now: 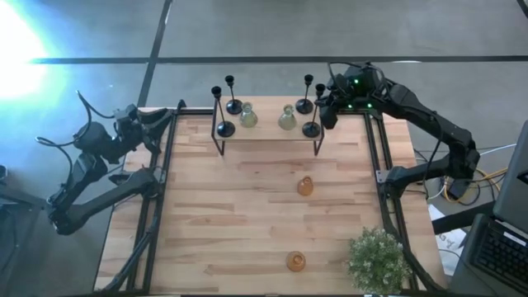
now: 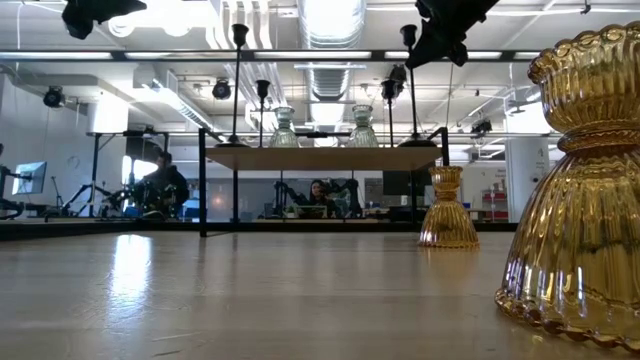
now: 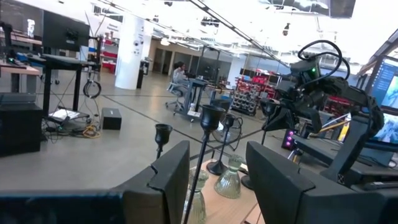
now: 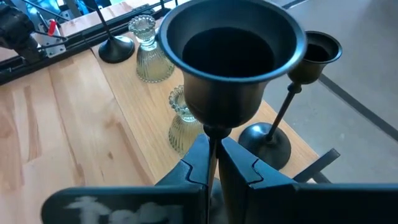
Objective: Pick & Place candle stick holders
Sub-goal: Put the black candle holder on the shelf
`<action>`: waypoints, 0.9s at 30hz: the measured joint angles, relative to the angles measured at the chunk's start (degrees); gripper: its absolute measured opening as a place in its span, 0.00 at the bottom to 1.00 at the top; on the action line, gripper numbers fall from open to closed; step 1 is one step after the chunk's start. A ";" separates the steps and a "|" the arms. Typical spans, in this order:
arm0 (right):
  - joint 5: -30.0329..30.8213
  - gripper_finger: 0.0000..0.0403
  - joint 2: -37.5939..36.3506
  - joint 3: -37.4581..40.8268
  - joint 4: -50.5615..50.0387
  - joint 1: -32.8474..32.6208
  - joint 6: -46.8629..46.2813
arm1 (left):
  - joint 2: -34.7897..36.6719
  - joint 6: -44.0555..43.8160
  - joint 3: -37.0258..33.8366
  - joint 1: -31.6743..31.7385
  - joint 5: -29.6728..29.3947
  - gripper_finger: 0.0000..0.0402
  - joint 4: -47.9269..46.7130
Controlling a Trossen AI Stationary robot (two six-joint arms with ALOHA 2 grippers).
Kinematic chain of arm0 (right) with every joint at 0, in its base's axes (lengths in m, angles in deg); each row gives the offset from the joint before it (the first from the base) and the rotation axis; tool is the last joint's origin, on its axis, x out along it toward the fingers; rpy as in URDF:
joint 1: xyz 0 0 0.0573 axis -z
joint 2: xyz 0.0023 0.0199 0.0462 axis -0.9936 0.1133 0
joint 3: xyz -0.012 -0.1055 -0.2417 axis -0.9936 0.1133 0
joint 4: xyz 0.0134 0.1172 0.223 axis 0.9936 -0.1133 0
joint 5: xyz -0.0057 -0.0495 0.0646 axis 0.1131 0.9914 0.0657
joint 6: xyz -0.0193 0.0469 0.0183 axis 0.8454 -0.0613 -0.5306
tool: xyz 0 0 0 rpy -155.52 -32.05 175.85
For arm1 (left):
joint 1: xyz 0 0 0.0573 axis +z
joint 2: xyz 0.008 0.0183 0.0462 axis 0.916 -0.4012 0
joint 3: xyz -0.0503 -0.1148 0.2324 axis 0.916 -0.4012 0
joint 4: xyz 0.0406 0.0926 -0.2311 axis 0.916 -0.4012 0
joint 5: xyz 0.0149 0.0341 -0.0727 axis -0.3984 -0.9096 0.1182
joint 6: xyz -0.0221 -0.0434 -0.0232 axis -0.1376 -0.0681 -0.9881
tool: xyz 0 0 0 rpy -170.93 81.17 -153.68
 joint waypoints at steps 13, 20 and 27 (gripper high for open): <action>0.01 0.07 0.00 0.04 0.13 0.00 -2.10 | 0.00 -0.33 0.00 0.00 0.02 0.40 -0.02; 0.49 0.16 0.02 0.15 0.02 0.02 -3.05 | 0.00 -0.32 0.00 -0.01 0.04 0.41 -0.02; 0.53 0.31 0.02 0.15 0.08 0.02 -3.63 | 0.00 -0.32 0.00 -0.02 0.04 0.40 -0.02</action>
